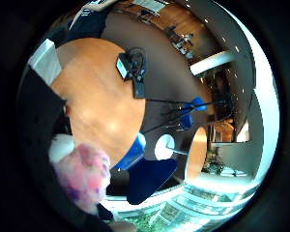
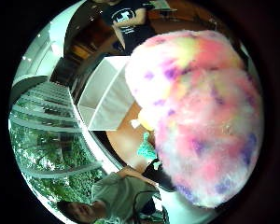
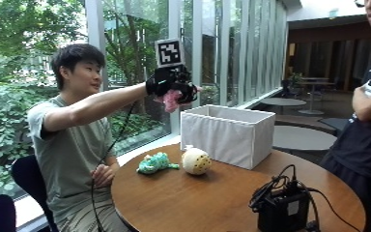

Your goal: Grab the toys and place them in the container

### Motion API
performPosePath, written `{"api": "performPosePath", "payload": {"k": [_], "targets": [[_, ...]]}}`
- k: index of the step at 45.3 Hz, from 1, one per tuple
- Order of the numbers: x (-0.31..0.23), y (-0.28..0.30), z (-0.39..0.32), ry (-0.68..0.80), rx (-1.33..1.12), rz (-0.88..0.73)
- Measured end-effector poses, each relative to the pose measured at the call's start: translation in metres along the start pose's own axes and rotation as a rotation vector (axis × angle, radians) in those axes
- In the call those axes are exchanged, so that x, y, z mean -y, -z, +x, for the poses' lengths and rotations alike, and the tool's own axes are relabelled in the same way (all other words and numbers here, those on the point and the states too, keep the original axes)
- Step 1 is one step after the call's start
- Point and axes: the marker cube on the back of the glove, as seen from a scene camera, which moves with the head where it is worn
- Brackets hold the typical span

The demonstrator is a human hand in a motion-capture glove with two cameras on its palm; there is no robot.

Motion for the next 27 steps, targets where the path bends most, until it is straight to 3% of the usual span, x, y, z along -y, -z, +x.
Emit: {"api": "performPosePath", "payload": {"k": [3,10,18,27], "targets": [[0.010,0.018,-0.023,0.051,0.069,0.006],[0.048,0.039,-0.073,-0.037,0.023,0.036],[0.086,0.050,-0.149,0.088,0.005,0.067],[0.124,0.031,-0.278,0.343,-0.010,0.107]]}}
